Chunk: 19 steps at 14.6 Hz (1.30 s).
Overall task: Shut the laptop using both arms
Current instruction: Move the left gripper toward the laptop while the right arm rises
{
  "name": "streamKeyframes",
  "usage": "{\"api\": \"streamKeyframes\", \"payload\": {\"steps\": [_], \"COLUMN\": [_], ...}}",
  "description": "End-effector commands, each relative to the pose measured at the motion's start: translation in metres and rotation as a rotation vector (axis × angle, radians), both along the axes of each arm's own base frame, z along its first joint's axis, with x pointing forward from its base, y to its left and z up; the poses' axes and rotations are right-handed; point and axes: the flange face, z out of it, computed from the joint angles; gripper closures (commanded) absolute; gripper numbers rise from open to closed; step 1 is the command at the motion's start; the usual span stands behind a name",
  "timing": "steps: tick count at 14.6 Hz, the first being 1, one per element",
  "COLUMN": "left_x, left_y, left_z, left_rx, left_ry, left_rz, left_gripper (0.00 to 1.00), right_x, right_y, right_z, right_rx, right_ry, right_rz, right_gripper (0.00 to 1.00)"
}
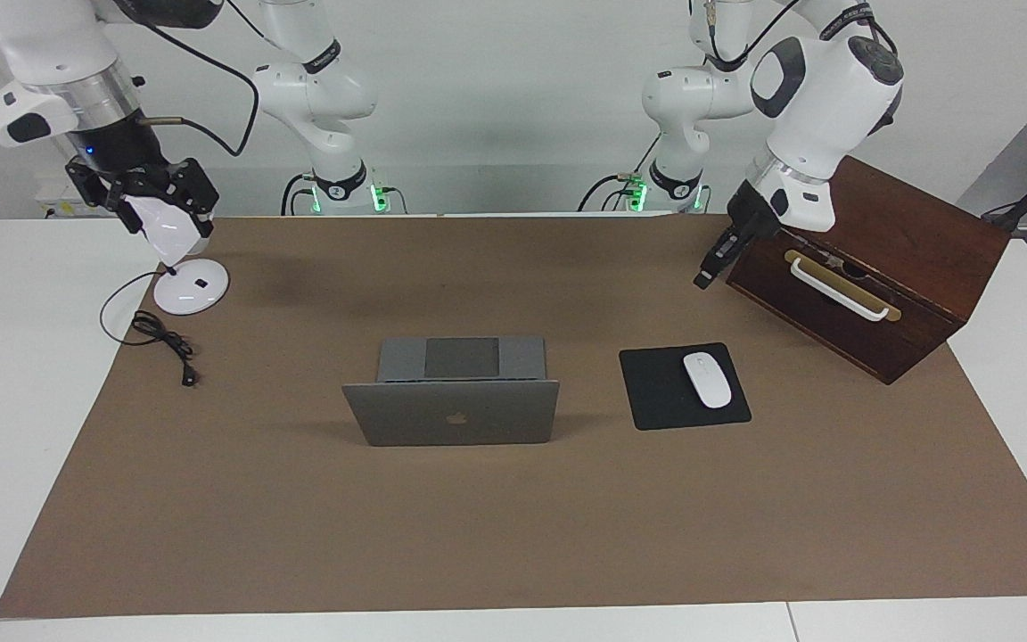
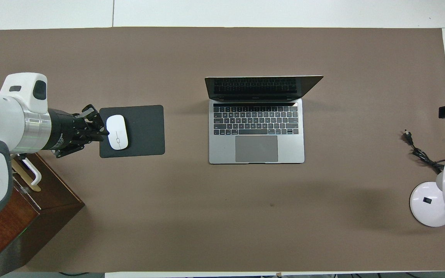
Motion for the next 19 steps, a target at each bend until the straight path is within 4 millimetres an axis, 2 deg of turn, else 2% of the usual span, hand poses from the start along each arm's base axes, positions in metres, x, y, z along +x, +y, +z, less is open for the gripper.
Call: {"api": "streamKeyframes", "payload": {"steps": [1, 3, 4, 6, 8, 11, 12, 13, 14, 16, 17, 18, 19], "left_x": [-0.012, -0.016, -0.019, -0.025, -0.025, -0.026, -0.025, -0.026, -0.029, -0.028, -0.034, -0.038, -0.04], "left_y": [-0.018, -0.036, -0.038, -0.047, -0.055, -0.059, -0.058, -0.058, -0.056, -0.054, -0.067, -0.074, -0.071], "left_z": [-0.014, -0.03, -0.041, -0.059, -0.074, -0.084, -0.09, -0.096, -0.104, -0.116, -0.119, -0.128, -0.133], "left_rx": [-0.053, -0.102, -0.102, -0.12, -0.177, -0.206, -0.27, -0.32, -0.342, -0.381, -0.421, -0.472, -0.521], "left_ry": [0.002, 0.015, 0.025, 0.03, 0.038, 0.072, 0.112, 0.148, 0.174, 0.183, 0.206, 0.239, 0.249], "left_rz": [0.141, 0.233, 0.271, 0.302, 0.386, 0.414, 0.473, 0.519, 0.549, 0.611, 0.645, 0.721, 0.822], "left_gripper": [0.85, 0.85, 0.85, 0.85, 0.85, 0.85, 0.92, 0.99, 1.0, 1.0, 1.0, 1.0, 1.0], "right_x": [0.038, 0.057, 0.067, 0.088, 0.104, 0.132, 0.143, 0.152, 0.157, 0.165, 0.167, 0.169, 0.169], "right_y": [-0.01, -0.01, -0.009, -0.004, 0.004, 0.027, 0.032, 0.044, 0.058, 0.086, 0.101, 0.111, 0.124], "right_z": [-0.012, -0.024, -0.027, -0.039, -0.049, -0.073, -0.073, -0.073, -0.077, -0.087, -0.091, -0.094, -0.095], "right_rx": [-0.032, -0.039, -0.041, -0.043, -0.053, -0.072, -0.083, -0.091, -0.093, -0.1, -0.108, -0.115, -0.113], "right_ry": [-0.018, -0.057, -0.07, -0.071, -0.106, -0.142, -0.157, -0.169, -0.176, -0.201, -0.212, -0.222, -0.23], "right_rz": [0.023, 0.026, 0.029, 0.037, 0.054, 0.074, 0.065, 0.068, 0.063, 0.04, 0.045, 0.036, 0.032], "right_gripper": [0.3, 0.55, 0.67, 1.0, 1.0, 1.0, 1.0, 1.0, 1.0, 1.0, 1.0, 1.0, 1.0]}}
